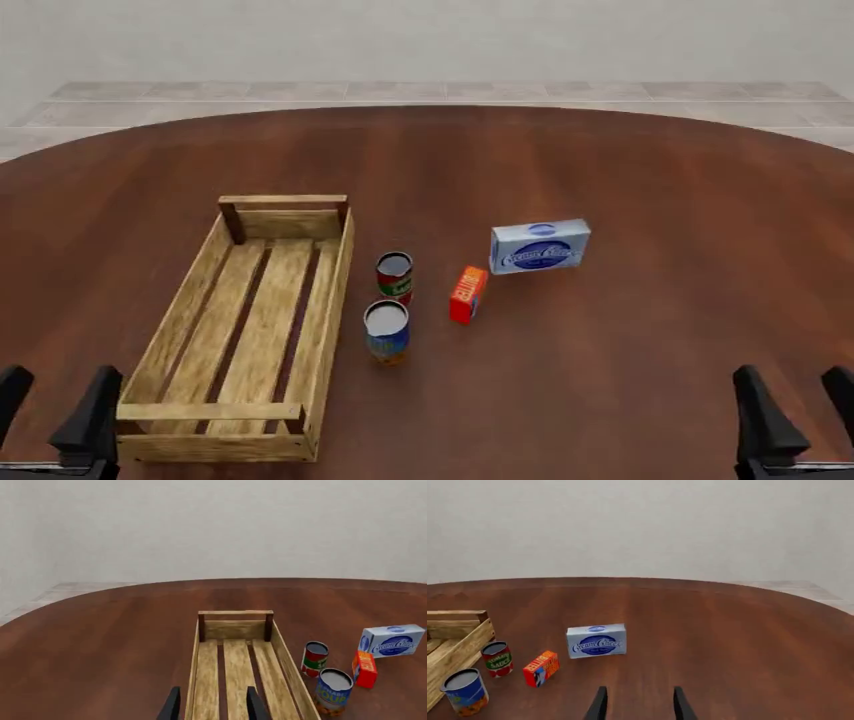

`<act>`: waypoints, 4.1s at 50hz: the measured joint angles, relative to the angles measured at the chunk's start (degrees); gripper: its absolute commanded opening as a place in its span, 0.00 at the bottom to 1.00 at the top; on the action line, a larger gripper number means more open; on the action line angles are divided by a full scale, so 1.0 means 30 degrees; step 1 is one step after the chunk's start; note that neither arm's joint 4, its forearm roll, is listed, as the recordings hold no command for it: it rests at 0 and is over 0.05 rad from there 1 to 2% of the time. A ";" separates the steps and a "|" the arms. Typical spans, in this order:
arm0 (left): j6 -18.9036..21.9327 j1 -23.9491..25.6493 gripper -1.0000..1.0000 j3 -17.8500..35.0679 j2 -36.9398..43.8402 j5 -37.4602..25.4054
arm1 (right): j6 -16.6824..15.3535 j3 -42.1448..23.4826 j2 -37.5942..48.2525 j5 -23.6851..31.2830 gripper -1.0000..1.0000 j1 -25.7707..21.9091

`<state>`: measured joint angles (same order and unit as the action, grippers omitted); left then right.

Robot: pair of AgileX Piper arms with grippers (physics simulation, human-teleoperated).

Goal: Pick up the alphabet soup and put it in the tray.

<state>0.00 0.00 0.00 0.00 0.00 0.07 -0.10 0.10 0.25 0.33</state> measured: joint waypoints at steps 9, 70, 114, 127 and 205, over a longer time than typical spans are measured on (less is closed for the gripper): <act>0.0000 0.0000 1.00 0.0000 0.0000 0.0000 | -0.0007 -0.0020 -0.0002 0.0172 1.00 -0.0003; 0.0000 0.0000 1.00 0.0000 0.0000 0.0000 | -0.2756 -2.0311 1.5486 0.9293 1.00 -0.3785; 0.0000 0.0000 1.00 0.0000 0.0000 0.0000 | -0.3547 -2.9072 2.9469 1.1942 1.00 -1.0373; 0.0000 0.0000 1.00 0.0000 0.0000 0.0000 | -0.3627 -2.9374 3.1271 1.1782 1.00 -1.1422; 0.0000 0.0000 1.00 0.0000 0.0000 0.0000 | -0.2771 -2.7990 3.4678 1.0920 1.00 -1.5289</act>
<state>0.00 0.00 0.00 0.00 0.00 -8.24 -84.08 104.13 33.01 -45.54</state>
